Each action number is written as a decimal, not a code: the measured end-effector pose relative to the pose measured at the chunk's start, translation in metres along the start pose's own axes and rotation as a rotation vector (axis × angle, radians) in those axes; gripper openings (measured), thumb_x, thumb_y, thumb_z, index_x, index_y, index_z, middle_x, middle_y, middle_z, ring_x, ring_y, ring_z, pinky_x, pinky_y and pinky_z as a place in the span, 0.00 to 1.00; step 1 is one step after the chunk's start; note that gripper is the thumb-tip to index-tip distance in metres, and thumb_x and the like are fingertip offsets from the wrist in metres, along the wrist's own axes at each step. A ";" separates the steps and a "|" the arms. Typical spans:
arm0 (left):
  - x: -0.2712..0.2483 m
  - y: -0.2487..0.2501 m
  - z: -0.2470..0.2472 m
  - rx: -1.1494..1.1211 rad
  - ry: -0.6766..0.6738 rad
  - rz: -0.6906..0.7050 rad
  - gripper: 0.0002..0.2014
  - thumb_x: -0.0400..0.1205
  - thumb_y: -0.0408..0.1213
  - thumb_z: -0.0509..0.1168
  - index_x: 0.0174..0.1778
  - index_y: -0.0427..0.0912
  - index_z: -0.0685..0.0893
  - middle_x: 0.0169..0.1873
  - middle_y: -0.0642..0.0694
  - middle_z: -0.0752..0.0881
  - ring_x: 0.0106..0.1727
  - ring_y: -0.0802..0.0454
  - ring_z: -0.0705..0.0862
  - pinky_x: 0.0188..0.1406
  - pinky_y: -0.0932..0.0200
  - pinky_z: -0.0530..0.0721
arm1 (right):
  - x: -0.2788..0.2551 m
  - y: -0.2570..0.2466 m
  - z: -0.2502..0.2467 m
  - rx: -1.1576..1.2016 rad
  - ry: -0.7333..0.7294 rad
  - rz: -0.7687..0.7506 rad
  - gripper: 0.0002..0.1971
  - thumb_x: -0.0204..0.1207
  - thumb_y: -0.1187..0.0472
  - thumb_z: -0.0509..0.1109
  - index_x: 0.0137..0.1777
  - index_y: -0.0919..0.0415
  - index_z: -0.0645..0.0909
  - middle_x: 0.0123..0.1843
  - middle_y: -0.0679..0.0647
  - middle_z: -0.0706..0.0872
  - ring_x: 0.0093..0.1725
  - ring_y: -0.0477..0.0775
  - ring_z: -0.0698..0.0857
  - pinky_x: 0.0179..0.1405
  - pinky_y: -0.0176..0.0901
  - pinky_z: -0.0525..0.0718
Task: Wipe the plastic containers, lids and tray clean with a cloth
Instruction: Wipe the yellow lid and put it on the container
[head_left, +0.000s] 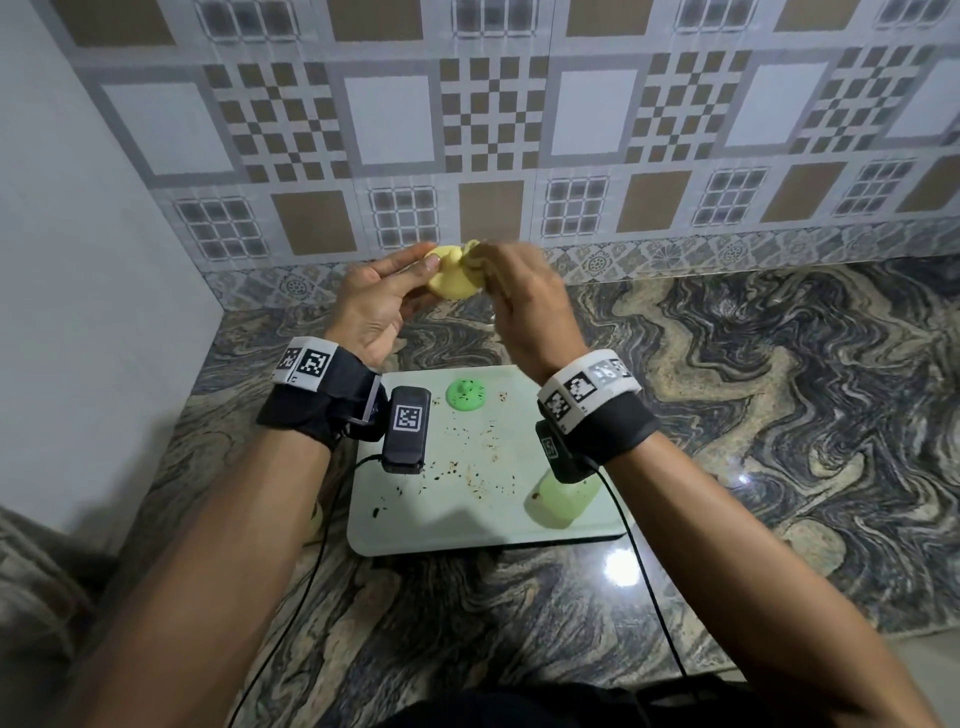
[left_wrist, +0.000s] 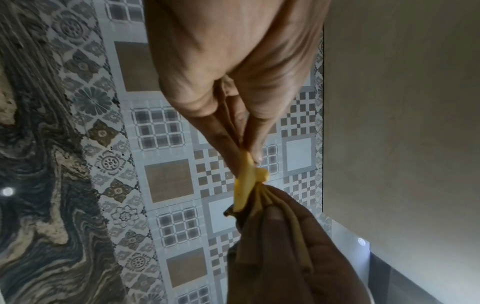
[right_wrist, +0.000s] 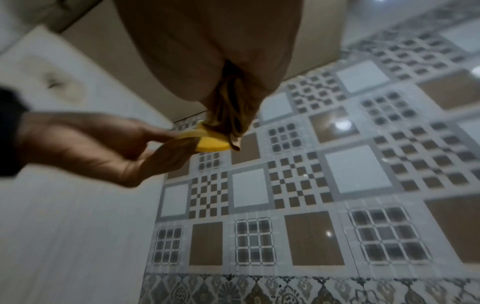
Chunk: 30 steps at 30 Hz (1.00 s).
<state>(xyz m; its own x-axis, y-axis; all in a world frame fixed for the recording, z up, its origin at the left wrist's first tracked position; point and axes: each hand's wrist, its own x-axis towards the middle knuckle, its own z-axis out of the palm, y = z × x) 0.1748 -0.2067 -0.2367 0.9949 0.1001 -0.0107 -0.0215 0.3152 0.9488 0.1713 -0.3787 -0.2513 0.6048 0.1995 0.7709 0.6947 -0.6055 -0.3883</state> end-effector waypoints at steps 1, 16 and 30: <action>0.000 0.000 0.001 -0.004 -0.004 0.002 0.10 0.79 0.27 0.69 0.56 0.36 0.86 0.41 0.46 0.92 0.41 0.54 0.91 0.38 0.62 0.89 | -0.001 -0.002 0.001 -0.017 -0.028 -0.026 0.12 0.78 0.75 0.63 0.58 0.70 0.82 0.54 0.63 0.86 0.51 0.60 0.83 0.48 0.43 0.79; -0.007 -0.005 0.000 -0.136 -0.018 -0.015 0.11 0.80 0.27 0.67 0.58 0.36 0.85 0.43 0.48 0.92 0.40 0.57 0.90 0.33 0.68 0.86 | -0.004 -0.017 -0.008 0.157 -0.176 0.220 0.22 0.86 0.52 0.61 0.76 0.61 0.75 0.80 0.56 0.73 0.73 0.55 0.74 0.69 0.47 0.75; -0.010 -0.013 0.009 -0.131 0.051 0.036 0.16 0.80 0.26 0.68 0.64 0.32 0.82 0.44 0.46 0.91 0.38 0.57 0.89 0.30 0.69 0.85 | -0.009 -0.009 0.000 0.150 0.014 0.249 0.11 0.78 0.59 0.74 0.57 0.61 0.88 0.59 0.55 0.90 0.48 0.54 0.88 0.52 0.46 0.85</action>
<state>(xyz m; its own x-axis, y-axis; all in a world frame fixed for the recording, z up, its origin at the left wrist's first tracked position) 0.1656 -0.2205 -0.2458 0.9871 0.1601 0.0036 -0.0732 0.4311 0.8993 0.1596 -0.3751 -0.2551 0.7592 0.0476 0.6491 0.5759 -0.5137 -0.6360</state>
